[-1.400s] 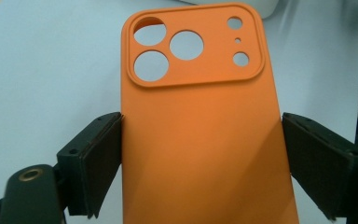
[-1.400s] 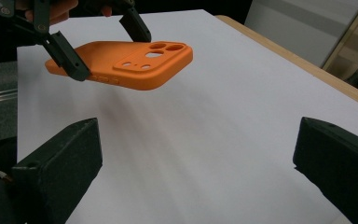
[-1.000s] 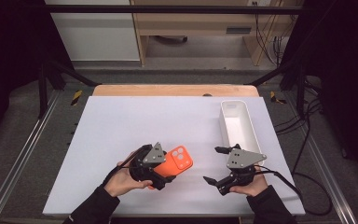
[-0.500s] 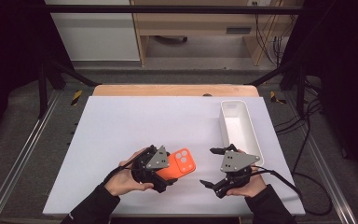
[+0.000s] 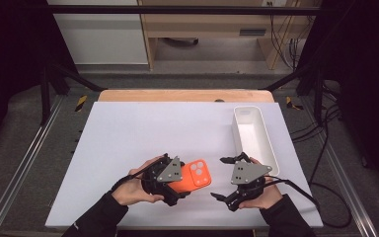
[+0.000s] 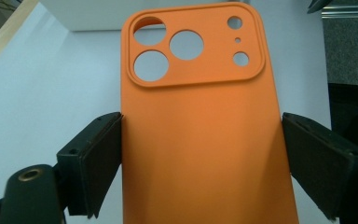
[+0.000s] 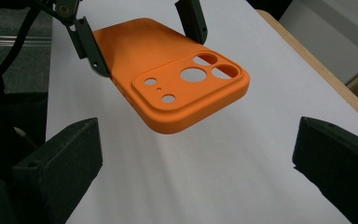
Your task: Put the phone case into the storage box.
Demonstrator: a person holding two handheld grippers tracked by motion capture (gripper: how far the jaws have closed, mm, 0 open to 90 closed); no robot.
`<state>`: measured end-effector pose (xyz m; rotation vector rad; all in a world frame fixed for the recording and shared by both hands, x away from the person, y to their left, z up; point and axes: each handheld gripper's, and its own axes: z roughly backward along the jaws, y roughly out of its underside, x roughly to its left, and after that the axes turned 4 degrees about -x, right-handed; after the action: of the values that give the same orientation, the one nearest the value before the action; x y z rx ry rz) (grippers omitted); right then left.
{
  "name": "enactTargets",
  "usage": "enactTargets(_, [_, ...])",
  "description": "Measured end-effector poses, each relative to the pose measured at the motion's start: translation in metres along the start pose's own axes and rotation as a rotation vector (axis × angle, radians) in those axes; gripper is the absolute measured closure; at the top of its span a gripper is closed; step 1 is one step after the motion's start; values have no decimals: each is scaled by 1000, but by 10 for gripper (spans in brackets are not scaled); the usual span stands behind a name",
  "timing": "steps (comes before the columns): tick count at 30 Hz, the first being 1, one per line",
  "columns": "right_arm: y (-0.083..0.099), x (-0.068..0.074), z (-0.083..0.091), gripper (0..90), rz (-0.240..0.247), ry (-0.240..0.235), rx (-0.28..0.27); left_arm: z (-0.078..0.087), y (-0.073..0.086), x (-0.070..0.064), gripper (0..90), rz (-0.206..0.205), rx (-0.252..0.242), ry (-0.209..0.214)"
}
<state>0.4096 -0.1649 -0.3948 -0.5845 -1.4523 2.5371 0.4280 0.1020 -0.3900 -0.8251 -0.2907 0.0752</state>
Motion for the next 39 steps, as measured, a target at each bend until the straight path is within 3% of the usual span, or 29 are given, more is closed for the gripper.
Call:
enactTargets(21, [-16, 4, -3, 19, 78, -53, 14, 10, -12, -6, 144, -68, -42, 44])
enactTargets(39, [-20, 1, -6, 22, 76, -128, 2, 8, -21, -11, 144, -103, -60, 81])
